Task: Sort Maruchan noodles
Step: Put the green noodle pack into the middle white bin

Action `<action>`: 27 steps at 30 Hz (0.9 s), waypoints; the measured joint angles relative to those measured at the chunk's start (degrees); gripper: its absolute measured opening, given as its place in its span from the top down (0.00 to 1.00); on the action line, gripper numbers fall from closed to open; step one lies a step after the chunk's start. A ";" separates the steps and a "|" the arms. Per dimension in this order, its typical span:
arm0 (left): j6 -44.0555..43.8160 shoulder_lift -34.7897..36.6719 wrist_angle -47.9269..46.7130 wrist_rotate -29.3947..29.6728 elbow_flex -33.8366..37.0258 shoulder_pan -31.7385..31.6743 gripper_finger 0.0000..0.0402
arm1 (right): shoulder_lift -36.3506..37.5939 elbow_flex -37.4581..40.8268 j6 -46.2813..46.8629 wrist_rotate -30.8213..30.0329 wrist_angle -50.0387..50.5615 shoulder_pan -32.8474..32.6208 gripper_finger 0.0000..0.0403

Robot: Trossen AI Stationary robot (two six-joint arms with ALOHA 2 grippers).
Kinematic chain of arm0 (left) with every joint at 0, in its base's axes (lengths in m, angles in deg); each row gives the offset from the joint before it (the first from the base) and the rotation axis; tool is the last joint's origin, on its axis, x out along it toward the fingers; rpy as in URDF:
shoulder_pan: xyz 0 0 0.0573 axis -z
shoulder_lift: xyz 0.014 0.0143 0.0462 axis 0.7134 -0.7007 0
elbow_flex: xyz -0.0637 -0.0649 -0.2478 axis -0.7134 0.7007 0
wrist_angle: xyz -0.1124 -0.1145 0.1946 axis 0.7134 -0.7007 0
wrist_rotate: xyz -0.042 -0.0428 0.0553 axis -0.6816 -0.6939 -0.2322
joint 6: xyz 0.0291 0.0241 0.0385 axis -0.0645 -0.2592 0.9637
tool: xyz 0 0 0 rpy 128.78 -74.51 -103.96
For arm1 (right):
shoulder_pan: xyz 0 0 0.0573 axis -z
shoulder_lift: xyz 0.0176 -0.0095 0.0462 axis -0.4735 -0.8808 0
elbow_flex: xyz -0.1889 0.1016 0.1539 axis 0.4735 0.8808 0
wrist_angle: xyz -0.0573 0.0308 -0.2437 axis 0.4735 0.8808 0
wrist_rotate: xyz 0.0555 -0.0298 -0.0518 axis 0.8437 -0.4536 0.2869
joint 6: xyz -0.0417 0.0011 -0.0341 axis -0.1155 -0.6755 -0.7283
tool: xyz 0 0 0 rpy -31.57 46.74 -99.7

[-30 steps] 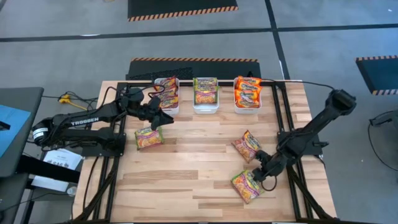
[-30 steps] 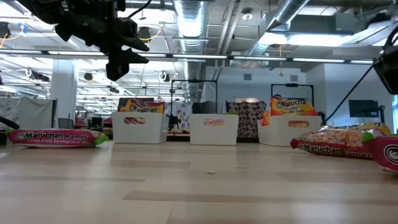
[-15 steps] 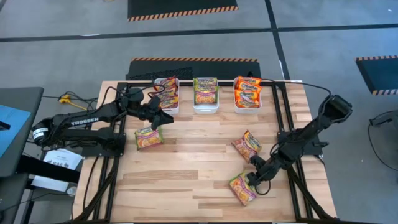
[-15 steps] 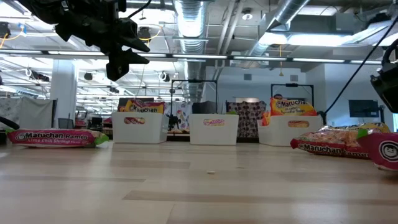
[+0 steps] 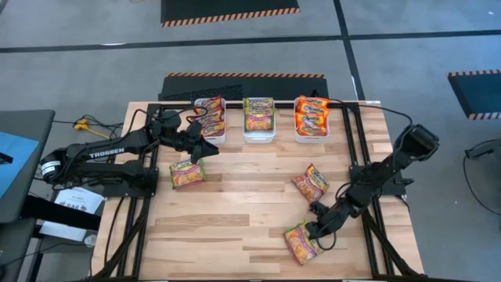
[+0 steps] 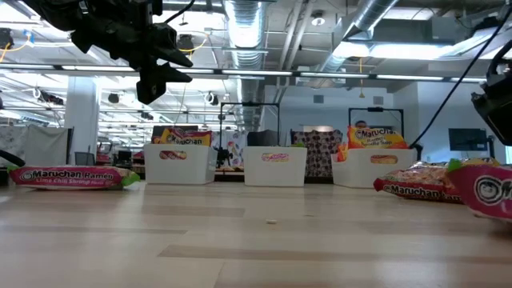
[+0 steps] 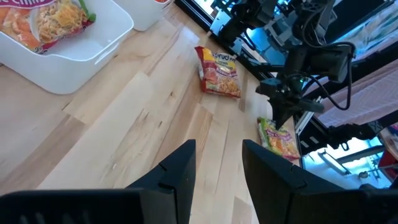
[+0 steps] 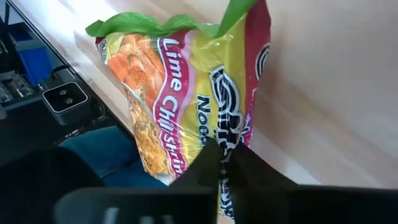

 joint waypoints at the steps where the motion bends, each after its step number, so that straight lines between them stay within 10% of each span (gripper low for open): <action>1: 0.00 0.00 0.00 0.00 0.00 0.01 0.71 | -0.26 -0.40 -0.02 0.04 0.02 0.04 0.95; 27: -2.34 -0.01 4.53 -0.63 0.00 0.00 0.71 | -0.13 -25.41 -22.15 -4.55 26.97 10.00 0.98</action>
